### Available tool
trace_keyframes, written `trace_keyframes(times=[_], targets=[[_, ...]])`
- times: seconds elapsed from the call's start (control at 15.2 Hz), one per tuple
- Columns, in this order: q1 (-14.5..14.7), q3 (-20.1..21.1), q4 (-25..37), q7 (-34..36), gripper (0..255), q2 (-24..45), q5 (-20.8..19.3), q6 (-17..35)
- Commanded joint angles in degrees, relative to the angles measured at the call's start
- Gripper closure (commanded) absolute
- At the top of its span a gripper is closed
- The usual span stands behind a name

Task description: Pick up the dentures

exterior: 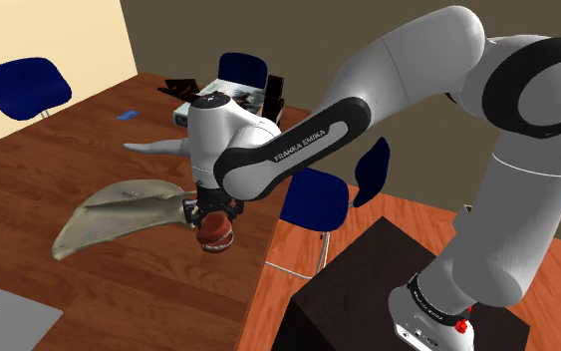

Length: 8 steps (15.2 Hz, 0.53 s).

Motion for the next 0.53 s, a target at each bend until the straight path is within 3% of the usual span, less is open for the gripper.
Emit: trace_keyframes(times=[0.0,0.46], targets=[[0.02,0.01,-0.08,-0.01,255,0.10,0.01,0.04],[-0.55,0.67,0.82,-0.94,255,-1.97,1.55,-2.61]])
